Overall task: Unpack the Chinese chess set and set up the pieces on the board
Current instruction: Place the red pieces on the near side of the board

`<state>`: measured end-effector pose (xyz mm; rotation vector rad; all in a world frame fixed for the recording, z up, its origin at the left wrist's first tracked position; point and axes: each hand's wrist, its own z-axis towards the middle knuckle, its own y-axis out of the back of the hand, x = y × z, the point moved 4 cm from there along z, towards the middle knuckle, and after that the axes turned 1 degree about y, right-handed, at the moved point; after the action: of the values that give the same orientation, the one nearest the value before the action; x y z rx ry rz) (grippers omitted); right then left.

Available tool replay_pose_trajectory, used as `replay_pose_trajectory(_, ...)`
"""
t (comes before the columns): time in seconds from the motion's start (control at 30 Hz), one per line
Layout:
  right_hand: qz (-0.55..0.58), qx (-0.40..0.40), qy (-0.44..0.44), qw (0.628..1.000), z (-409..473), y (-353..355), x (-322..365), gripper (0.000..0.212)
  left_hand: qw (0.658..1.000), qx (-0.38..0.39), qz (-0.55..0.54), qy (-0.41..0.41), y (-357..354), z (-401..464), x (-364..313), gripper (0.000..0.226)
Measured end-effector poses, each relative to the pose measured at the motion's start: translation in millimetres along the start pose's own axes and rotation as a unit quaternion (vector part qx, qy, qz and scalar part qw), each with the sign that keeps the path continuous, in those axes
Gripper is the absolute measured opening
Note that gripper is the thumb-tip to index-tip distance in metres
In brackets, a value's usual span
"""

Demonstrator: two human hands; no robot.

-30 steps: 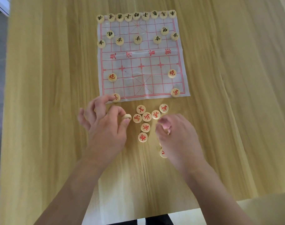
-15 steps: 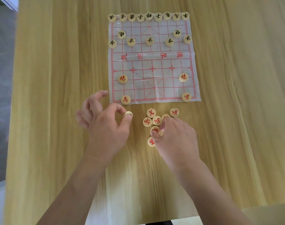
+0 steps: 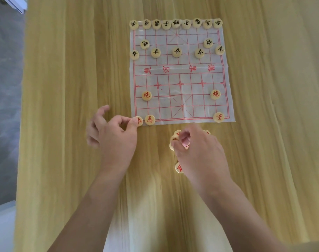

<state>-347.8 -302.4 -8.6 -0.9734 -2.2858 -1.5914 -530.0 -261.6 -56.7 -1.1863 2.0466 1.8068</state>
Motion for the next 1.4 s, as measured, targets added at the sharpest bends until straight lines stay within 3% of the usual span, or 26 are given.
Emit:
replay_pose_trajectory(0.37,0.014,-0.018,0.015,1.000,38,-11,25,0.010,0.998,-0.012,0.052,-0.040,-3,10,4,0.031)
replay_pose_trajectory(0.6,0.046,-0.038,0.001,0.998,43,-5,20,0.008,0.995,-0.072,-0.025,-0.064,12,3,-5,0.033)
replay_pose_trajectory(0.97,0.106,-0.149,-0.081,0.980,53,55,-59,0.010,0.960,-0.009,0.061,-0.272,-37,-24,-78,0.024)
replay_pose_trajectory(1.4,0.098,-0.147,-0.107,0.978,68,67,-108,0.006,0.944,-0.030,0.114,-0.308,-69,-28,-101,0.018)
